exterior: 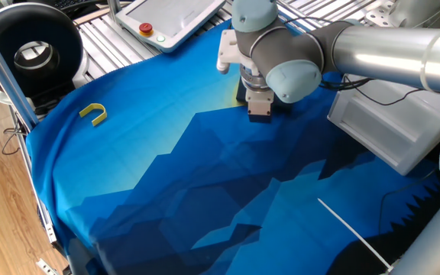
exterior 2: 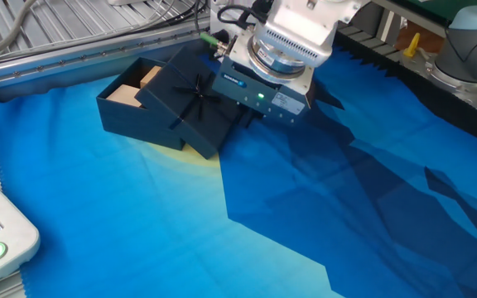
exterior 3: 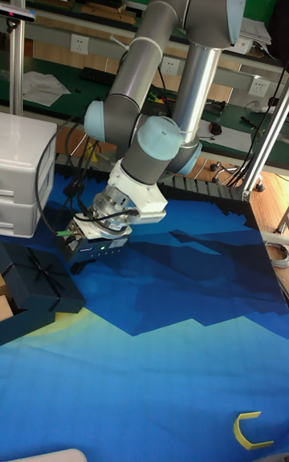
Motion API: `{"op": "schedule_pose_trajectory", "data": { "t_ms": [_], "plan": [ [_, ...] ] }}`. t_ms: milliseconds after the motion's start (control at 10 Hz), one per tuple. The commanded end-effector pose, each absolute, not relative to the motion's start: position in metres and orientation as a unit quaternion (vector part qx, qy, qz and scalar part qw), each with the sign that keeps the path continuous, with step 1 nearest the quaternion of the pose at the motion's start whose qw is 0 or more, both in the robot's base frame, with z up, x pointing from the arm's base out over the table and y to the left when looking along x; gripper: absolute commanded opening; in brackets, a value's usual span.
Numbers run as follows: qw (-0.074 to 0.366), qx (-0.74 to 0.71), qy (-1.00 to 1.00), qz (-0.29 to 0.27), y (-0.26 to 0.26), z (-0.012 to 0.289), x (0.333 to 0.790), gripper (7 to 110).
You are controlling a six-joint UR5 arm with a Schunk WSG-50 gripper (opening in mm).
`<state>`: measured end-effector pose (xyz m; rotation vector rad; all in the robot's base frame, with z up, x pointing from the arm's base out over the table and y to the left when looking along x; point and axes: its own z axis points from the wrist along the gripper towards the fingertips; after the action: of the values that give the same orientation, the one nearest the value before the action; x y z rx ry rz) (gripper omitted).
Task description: Slide the outer casing onto the gift box
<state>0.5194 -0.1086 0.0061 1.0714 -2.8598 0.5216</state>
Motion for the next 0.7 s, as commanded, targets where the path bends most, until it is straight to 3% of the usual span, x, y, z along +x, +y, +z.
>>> {"op": "schedule_pose_trajectory", "data": {
  "t_ms": [0,600],
  "plan": [
    [0.031,0.353,-0.923,0.154,-0.112,-0.009,0.517,7],
    [0.039,0.342,-0.923,0.172,-0.123,-0.007,0.519,7]
  ]
}}
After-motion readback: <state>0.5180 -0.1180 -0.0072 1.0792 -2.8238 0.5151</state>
